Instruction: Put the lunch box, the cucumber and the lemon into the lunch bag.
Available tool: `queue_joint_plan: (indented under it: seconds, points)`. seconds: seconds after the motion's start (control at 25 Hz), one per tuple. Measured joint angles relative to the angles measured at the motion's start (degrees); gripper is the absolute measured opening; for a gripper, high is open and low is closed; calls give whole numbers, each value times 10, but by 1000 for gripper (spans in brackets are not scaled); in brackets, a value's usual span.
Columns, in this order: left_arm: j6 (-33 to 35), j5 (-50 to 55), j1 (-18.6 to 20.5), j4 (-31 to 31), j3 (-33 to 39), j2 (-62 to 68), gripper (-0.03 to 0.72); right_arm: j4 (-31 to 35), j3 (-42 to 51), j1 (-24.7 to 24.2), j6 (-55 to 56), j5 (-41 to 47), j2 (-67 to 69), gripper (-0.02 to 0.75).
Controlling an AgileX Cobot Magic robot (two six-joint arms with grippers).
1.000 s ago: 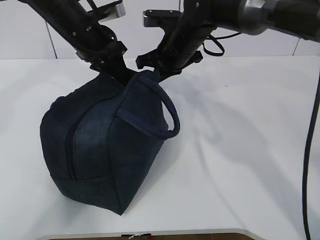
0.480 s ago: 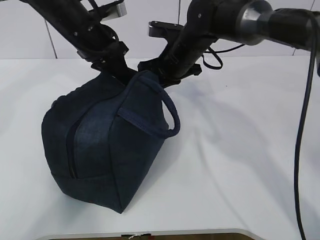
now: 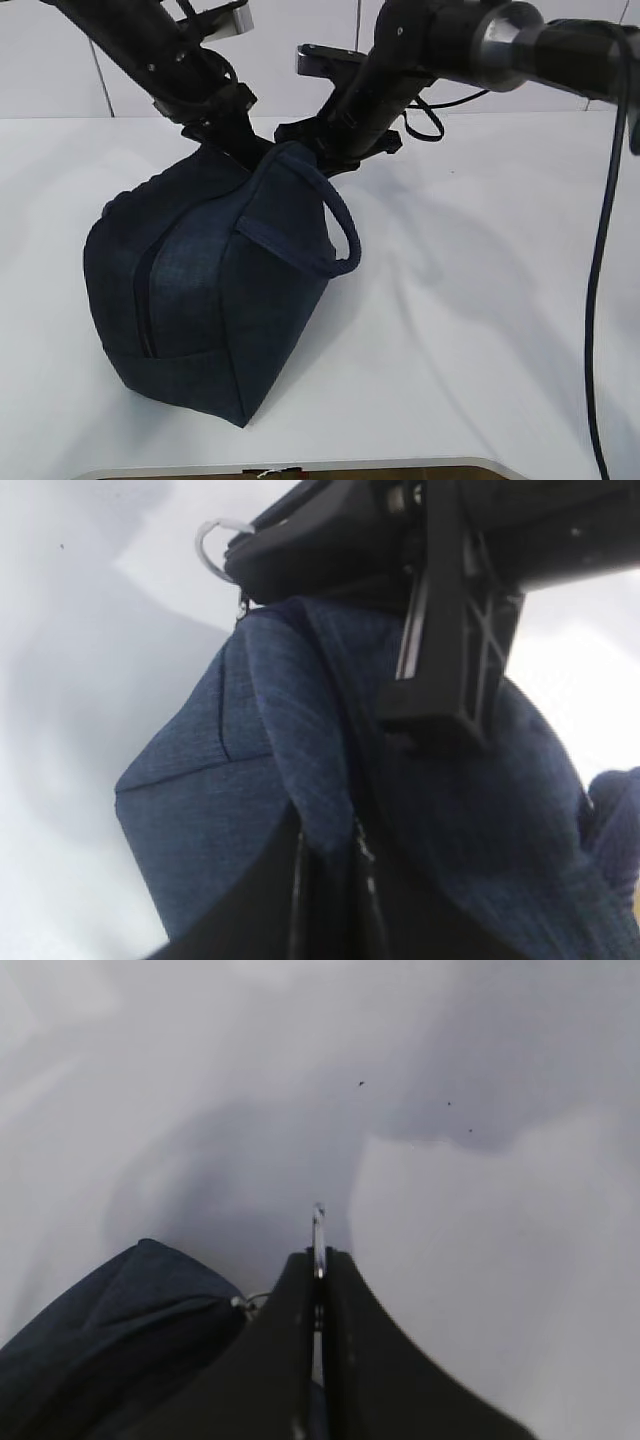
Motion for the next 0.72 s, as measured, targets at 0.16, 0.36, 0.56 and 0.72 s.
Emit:
queue_joint_plan:
  seconds: [0.16, 0.36, 0.56, 0.72]
  points:
    - [0, 0, 0, 1, 1, 0, 11, 8, -3, -1, -1, 1, 2, 5]
    - [0, 0, 0, 1, 1, -2, 11, 5, -23, -1, -2, 13, 2, 11]
    - [0, 2, 0, 0, 1, -4, 11, -1, -24, -1, -2, 17, 2, 201]
    - [0, 3, 0, 0, 1, -4, 12, -5, -28, -1, 3, 29, 0, 382]
